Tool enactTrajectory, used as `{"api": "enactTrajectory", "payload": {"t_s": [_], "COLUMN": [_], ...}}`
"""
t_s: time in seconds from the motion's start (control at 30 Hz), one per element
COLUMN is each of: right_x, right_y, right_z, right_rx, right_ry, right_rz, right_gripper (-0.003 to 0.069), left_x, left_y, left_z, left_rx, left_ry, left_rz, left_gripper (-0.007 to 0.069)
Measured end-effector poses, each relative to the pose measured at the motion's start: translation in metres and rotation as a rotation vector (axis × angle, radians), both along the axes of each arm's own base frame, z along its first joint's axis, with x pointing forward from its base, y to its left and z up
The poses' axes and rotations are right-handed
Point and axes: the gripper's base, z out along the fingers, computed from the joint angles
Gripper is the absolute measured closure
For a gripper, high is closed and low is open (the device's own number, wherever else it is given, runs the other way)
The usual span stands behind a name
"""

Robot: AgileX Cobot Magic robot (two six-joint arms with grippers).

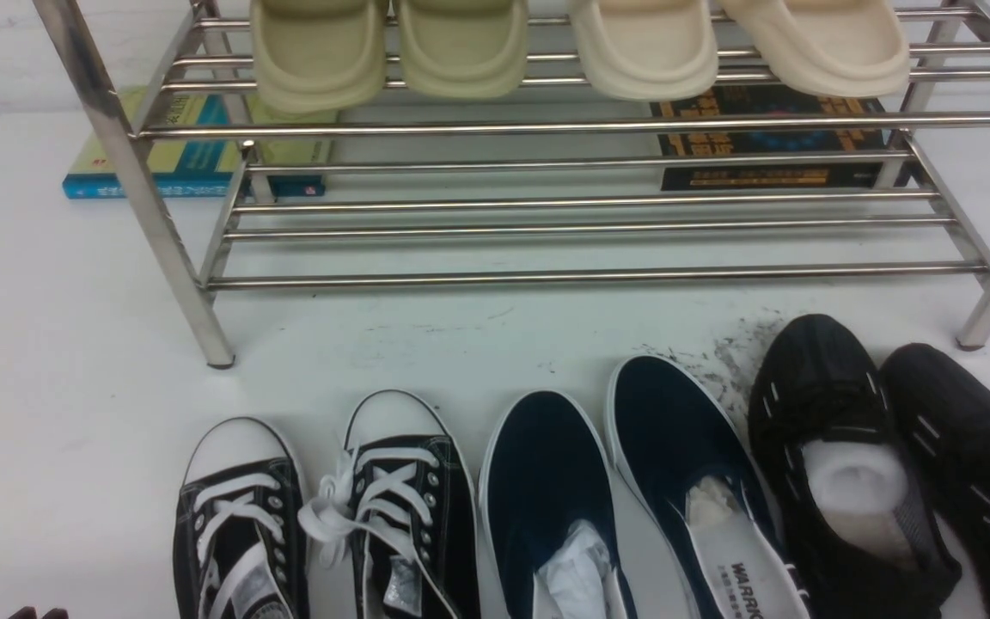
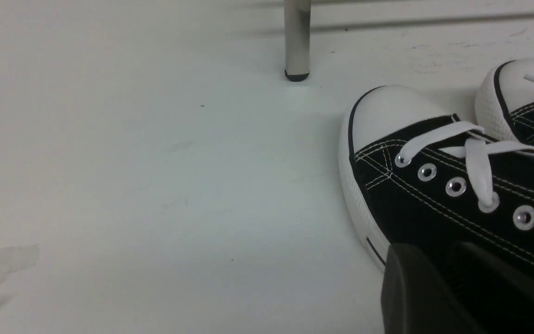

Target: Take the shoes off the shelf with your hand on the white table.

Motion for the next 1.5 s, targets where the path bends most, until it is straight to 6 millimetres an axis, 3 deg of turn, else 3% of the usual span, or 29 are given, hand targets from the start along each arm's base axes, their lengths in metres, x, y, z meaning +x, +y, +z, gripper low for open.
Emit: {"api": "enactTrajectory", "payload": {"t_s": [1.5], "right_x": [0.0], "right_y": [0.0], "right_z": [0.0], "right_rx": [0.0], "right_ry": [0.0], "right_rz": [0.0], "right_gripper": [0.0421], "left_x": [0.0], "left_y": [0.0], "left_z": [0.0001], "left_rx": [0.0], "left_ry": [-0.001], "left_rz": [0.0], "left_gripper": [0.0449]}}
